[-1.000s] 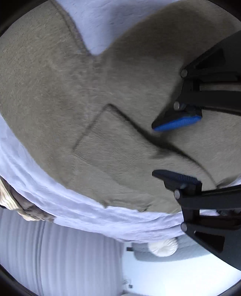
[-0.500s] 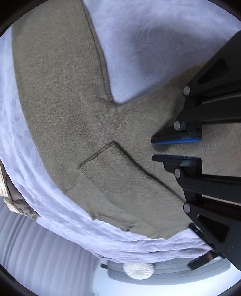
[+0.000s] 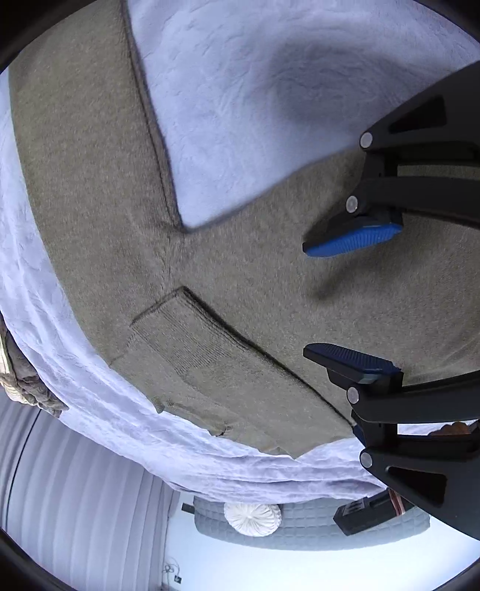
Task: Fold small clothes
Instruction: 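Move the right gripper to the other sleeve cuff, then grasp the other sleeve with the right gripper and fold it across the body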
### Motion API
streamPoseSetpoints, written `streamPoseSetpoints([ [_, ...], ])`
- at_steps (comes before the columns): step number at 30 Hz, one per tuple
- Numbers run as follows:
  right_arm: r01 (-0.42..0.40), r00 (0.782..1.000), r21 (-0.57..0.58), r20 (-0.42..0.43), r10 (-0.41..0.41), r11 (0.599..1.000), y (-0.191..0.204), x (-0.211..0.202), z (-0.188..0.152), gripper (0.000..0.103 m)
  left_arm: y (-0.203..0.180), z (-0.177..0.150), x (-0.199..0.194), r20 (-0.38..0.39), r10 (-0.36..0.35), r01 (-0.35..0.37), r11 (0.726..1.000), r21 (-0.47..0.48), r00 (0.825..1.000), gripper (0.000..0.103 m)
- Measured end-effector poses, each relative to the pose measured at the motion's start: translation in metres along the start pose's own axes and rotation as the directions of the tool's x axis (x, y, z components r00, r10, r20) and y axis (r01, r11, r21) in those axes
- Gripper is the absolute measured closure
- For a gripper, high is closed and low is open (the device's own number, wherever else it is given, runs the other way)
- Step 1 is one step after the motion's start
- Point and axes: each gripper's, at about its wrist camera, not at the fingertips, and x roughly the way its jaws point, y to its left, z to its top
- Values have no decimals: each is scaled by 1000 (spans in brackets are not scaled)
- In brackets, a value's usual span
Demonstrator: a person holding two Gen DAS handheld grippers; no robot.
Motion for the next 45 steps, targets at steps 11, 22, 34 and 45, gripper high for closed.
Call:
streamPoseSetpoints([
  [11, 53, 971, 227, 215, -103, 972, -101, -81, 46, 50, -47, 4, 5, -29, -40, 40, 999, 12, 999, 1],
  [22, -57, 901, 456, 408, -151, 888, -181, -131, 91, 50, -106, 48, 22, 10, -114, 114, 993, -44, 993, 1],
  [34, -270, 886, 375, 458, 77, 887, -165, -133, 131, 93, -85, 68, 8, 113, -91, 101, 991, -83, 989, 1],
  [45, -269, 942, -365, 93, 322, 891, 100, -24, 116, 92, 8, 56, -29, 238, -14, 66, 975, -210, 971, 1],
])
